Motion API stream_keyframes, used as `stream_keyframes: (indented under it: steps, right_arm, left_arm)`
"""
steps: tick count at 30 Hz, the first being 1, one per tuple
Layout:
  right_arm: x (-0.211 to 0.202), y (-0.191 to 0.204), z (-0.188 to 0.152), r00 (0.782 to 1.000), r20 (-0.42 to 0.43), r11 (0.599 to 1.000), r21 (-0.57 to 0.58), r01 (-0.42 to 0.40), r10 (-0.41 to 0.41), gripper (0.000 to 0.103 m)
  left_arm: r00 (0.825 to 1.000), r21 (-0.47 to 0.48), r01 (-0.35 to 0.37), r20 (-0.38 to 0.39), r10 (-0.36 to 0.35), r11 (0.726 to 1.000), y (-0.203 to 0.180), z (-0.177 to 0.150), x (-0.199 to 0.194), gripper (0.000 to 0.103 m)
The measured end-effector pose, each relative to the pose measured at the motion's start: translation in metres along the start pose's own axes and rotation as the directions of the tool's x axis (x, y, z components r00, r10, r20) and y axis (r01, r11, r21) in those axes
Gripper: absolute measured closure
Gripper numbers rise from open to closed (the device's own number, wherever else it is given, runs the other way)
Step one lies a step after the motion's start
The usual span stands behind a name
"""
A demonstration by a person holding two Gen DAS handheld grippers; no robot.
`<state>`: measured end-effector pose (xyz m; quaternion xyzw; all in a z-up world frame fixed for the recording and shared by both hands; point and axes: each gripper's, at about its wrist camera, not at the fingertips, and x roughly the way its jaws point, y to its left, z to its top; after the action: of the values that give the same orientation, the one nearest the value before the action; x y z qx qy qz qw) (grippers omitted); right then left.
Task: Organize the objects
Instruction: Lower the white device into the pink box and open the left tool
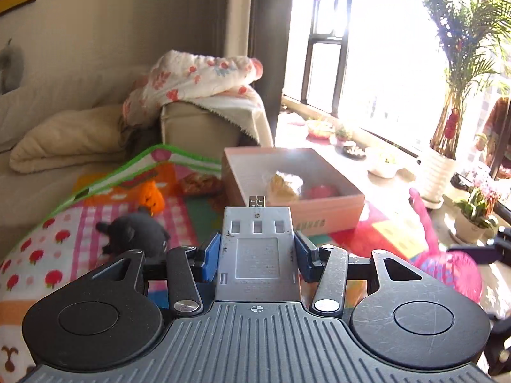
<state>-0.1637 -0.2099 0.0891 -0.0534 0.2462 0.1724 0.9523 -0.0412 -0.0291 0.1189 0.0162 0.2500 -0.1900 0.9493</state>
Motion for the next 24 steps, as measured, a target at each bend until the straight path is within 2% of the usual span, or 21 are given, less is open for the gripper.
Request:
stream_keyframes:
  steps: [2,5,8,10,12,14,16,19,24]
  right_arm:
    - [0.002,-0.012,-0.004,1.000,-0.006,0.999,0.033,0.018,-0.018,0.028]
    - [0.008,-0.030,-0.010,0.999,-0.011,0.996,0.084,0.041,-0.041,0.028]
    - [0.016,-0.045,-0.014,0.998,-0.021,0.992,0.112,0.063,-0.061,0.028]
    - [0.022,-0.054,-0.016,0.996,-0.037,0.989,0.122,0.084,-0.080,0.028]
    - [0.027,-0.062,-0.018,0.994,-0.052,0.987,0.126,0.100,-0.094,0.028]
    - [0.032,-0.069,-0.019,0.992,-0.063,0.985,0.128,0.113,-0.105,0.028]
    - [0.037,-0.074,-0.019,0.991,-0.071,0.983,0.134,0.122,-0.113,0.028]
    - [0.045,-0.079,-0.020,0.990,-0.085,0.982,0.141,0.127,-0.116,0.028]
    - [0.056,-0.080,-0.019,0.988,-0.101,0.982,0.134,0.132,-0.119,0.028]
  left_arm:
    - [0.999,0.030,0.004,0.048,-0.006,1.000,-0.011,0.028,0.020,0.050]
    - [0.997,0.012,0.028,0.076,-0.029,1.000,-0.021,0.065,0.071,0.050]
    - [0.996,-0.008,0.004,0.090,-0.003,1.000,-0.025,0.077,0.122,0.050]
    - [0.997,-0.046,-0.004,0.072,0.008,0.999,-0.022,0.076,0.153,0.050]
    - [1.000,-0.116,-0.014,0.012,0.015,0.993,-0.014,0.069,0.184,0.050]
    - [0.998,-0.143,-0.043,-0.057,0.035,0.989,-0.007,0.059,0.207,0.052]
    - [0.994,-0.149,-0.065,-0.091,0.052,0.987,-0.002,0.051,0.218,0.052]
    - [0.993,-0.152,-0.051,-0.110,0.035,0.987,0.007,0.044,0.218,0.052]
    - [0.999,-0.184,0.006,-0.031,-0.012,0.983,0.016,0.039,0.175,0.052]
